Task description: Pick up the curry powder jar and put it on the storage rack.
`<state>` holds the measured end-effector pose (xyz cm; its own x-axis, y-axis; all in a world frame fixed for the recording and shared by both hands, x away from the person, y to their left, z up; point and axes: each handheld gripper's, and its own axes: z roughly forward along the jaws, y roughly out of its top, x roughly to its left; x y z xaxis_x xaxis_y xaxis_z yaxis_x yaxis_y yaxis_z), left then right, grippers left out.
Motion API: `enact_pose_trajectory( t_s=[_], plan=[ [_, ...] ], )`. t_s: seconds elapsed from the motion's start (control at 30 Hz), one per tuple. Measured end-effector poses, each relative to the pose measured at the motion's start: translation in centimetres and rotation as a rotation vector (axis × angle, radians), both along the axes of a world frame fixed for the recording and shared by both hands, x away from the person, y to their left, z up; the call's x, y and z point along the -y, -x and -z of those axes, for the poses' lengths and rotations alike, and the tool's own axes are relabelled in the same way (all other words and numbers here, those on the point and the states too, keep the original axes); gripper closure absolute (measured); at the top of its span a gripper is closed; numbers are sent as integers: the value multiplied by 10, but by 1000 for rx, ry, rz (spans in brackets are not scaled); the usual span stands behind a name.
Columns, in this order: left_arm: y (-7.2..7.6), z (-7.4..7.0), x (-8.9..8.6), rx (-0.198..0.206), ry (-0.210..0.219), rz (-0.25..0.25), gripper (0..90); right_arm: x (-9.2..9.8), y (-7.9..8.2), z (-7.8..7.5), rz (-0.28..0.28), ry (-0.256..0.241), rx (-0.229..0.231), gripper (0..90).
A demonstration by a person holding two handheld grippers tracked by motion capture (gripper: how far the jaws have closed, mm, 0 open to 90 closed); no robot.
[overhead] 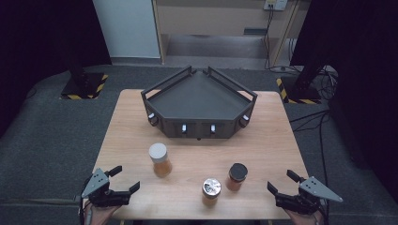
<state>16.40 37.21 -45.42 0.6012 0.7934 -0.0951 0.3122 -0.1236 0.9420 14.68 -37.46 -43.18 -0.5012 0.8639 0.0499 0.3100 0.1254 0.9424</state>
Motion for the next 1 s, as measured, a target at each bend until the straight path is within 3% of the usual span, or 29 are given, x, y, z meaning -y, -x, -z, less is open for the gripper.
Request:
enact_pose_trajectory(
  t_s=[0.7, 1.0],
  plan=[
    [-3, 1, 1, 6, -14, 32, 30, 3, -1, 2, -2, -23, -4, 96],
    [-4, 0, 1, 2, -16, 44, 30, -1, 0, 0, 0, 2, -1, 95]
  ],
)
